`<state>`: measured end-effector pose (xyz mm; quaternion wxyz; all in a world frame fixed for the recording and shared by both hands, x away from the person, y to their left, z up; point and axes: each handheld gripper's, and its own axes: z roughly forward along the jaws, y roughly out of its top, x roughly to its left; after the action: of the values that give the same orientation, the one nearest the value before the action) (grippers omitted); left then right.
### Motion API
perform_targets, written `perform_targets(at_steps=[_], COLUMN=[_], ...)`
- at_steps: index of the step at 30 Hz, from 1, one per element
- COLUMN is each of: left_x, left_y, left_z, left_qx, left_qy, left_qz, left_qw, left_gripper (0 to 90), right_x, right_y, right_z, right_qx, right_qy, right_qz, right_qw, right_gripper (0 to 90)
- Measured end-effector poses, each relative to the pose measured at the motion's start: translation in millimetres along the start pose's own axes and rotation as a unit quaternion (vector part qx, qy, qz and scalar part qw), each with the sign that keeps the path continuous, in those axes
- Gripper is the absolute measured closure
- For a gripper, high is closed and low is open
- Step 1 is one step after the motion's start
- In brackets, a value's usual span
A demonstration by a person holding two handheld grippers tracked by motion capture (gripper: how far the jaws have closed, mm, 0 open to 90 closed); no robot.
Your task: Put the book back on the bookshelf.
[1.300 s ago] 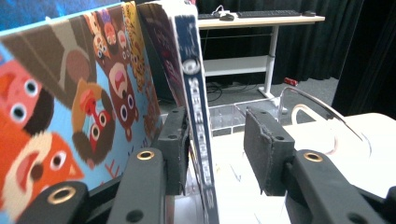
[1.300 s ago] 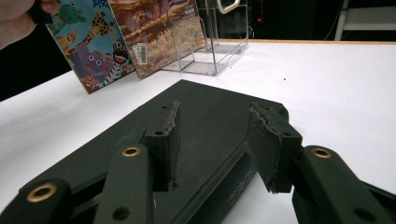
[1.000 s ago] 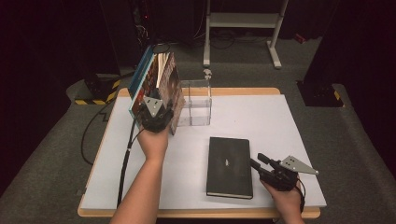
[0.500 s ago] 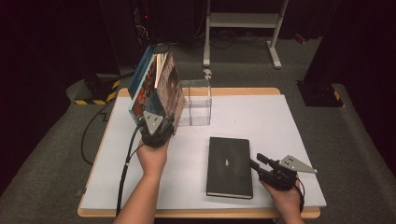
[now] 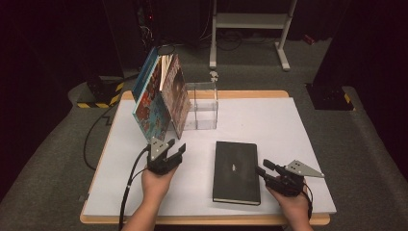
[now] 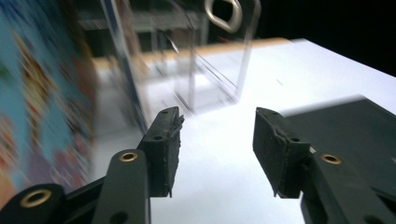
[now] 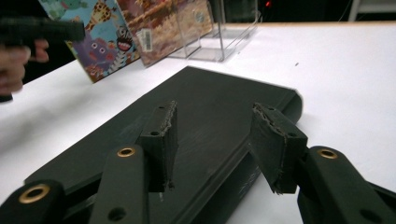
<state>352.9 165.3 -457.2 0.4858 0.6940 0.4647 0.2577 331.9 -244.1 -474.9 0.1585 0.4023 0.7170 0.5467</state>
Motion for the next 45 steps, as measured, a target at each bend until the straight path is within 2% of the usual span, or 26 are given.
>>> perform_targets(at_steps=[3,9,12,14,16,19,20,21,25,30,32,34,38,42,45], left_x=[-0.8,2.5,4.0,5.0,5.1,3.8,3.8,4.7,6.1,9.2,11.7,13.0,14.0,13.9,9.5], left_y=[-16.3,-32.5,-35.2,-36.2,-38.4,-44.4,-44.4,-50.5,-50.2,-51.3,-50.4,-49.2,-46.8,-46.4,-46.9], left_z=[-2.2,-1.6,1.3,2.4,1.5,-1.0,-1.0,-2.9,-10.4,-16.9,-18.1,-19.0,-19.8,-19.3,-17.4], left_qx=[0.029,0.042,0.043,0.047,0.048,0.059,0.059,0.064,0.051,0.048,0.047,0.044,0.038,0.039,0.042], left_qy=[-0.018,-0.042,-0.062,-0.082,-0.093,-0.093,-0.093,-0.096,-0.108,-0.115,-0.115,-0.116,-0.116,-0.120,-0.123], left_qz=[0.000,0.000,0.006,0.005,0.015,0.039,0.039,0.042,0.036,0.031,0.025,0.020,0.014,0.006,0.009], left_qw=[0.9994,0.9982,0.9971,0.9955,0.9944,0.9932,0.9932,0.9925,0.9922,0.9918,0.9919,0.9921,0.9924,0.9920,0.9914], left_gripper=[46.2,39.2,35.6,33.6,31.5,26.1,23.5,20.4,19.6,18.1,17.9,17.7,17.7,17.7,17.9], right_x=[1.9,5.8,5.7,6.4,7.6,9.8,9.8,9.6,7.7,9.5,9.8,10.9,16.5,18.7,23.6], right_y=[-0.2,-4.5,-5.5,-5.9,-6.6,-8.5,-8.5,-9.2,-10.5,-12.2,-16.1,-18.4,-15.2,-14.5,-13.2], right_z=[1.1,4.4,4.9,5.4,6.8,11.2,11.2,13.4,14.0,12.5,15.0,16.4,19.6,21.6,27.2], right_qx=[0.007,0.033,0.039,0.044,0.051,0.068,0.068,0.079,0.094,0.104,0.115,0.115,0.129,0.130,0.134], right_qy=[0.002,-0.006,-0.009,-0.016,-0.020,-0.026,-0.026,-0.028,-0.029,-0.030,-0.023,-0.009,-0.012,-0.014,-0.009], right_qz=[0.001,-0.003,0.013,0.020,0.024,0.024,0.024,0.026,0.039,0.047,0.053,0.066,0.060,0.058,0.055], right_qw=[1.0000,0.9994,0.9991,0.9987,0.9982,0.9971,0.9971,0.9962,0.9944,0.9930,0.9916,0.9911,0.9898,0.9896,0.9894], right_gripper=[49.2,43.7,33.6,29.0,26.9,25.9,25.9,25.7,26.9,28.4,28.5,29.5,27.8,27.8,27.8])
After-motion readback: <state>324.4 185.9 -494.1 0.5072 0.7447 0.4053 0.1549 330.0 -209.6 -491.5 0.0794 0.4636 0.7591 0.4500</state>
